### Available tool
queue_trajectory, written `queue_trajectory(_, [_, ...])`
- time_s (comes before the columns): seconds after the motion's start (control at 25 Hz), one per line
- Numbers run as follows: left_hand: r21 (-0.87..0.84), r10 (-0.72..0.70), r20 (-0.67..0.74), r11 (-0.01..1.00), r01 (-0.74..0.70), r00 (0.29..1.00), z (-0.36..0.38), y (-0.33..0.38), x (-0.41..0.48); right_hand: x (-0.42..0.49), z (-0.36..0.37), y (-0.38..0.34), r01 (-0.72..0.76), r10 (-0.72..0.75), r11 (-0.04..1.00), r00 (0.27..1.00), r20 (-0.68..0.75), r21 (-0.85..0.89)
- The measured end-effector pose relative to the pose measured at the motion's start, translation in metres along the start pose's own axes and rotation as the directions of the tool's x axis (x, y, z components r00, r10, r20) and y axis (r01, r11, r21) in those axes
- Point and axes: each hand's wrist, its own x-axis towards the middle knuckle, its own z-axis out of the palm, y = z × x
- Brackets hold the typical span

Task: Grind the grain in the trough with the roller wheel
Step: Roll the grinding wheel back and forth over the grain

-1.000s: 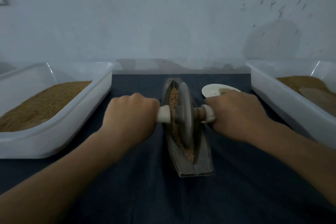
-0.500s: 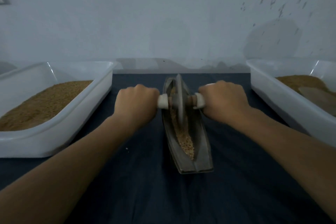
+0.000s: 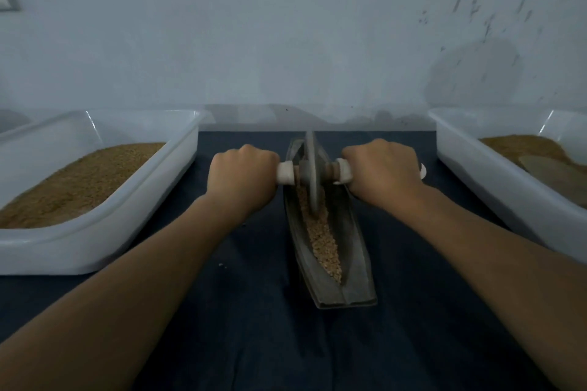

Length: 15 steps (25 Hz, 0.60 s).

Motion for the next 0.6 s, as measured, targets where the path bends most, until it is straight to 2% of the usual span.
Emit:
queue_trajectory(0.04, [0.02, 0.038, -0.058, 0.999, -0.037, 0.998, -0.002, 0.0, -0.012, -0.012, 0.0, 0.004, 0.02, -0.02, 1.0, 1.0, -0.013, -0.001])
queue_trajectory(0.12, [0.029, 0.151, -0.178, 0.989, -0.148, 0.972, -0.012, -0.003, -0.044, -0.048, -0.003, 0.009, 0.108, -0.116, 0.992, 0.982, -0.148, -0.065])
queue_trajectory(0.2, [0.007, 0.204, -0.238, 0.978, -0.209, 0.95, -0.023, -0.01, -0.06, -0.071, -0.01, 0.015, 0.181, -0.198, 0.979, 0.945, -0.259, -0.089])
queue_trajectory(0.28, [0.013, 0.187, -0.188, 0.982, -0.188, 0.964, -0.022, -0.007, -0.055, -0.07, -0.009, 0.017, 0.161, -0.176, 0.983, 0.96, -0.219, -0.084])
queue_trajectory(0.36, [0.073, 0.108, -0.116, 0.992, -0.1, 0.987, -0.009, 0.001, -0.039, -0.047, 0.0, 0.009, 0.055, -0.064, 0.996, 0.99, -0.125, -0.076])
queue_trajectory(0.44, [0.016, 0.027, -0.043, 1.0, -0.026, 0.999, 0.001, 0.003, -0.003, -0.012, 0.005, 0.0, -0.021, 0.02, 1.0, 0.999, -0.05, -0.015])
queue_trajectory(0.52, [-0.05, -0.021, 0.075, 0.998, 0.025, 0.997, 0.006, -0.001, 0.017, 0.014, 0.003, -0.006, -0.013, 0.012, 0.999, 1.0, -0.016, -0.052])
queue_trajectory(0.6, [-0.04, -0.007, 0.049, 0.999, 0.008, 0.999, 0.005, -0.003, 0.008, 0.009, -0.003, -0.003, 0.007, -0.006, 0.999, 1.0, 0.003, -0.039])
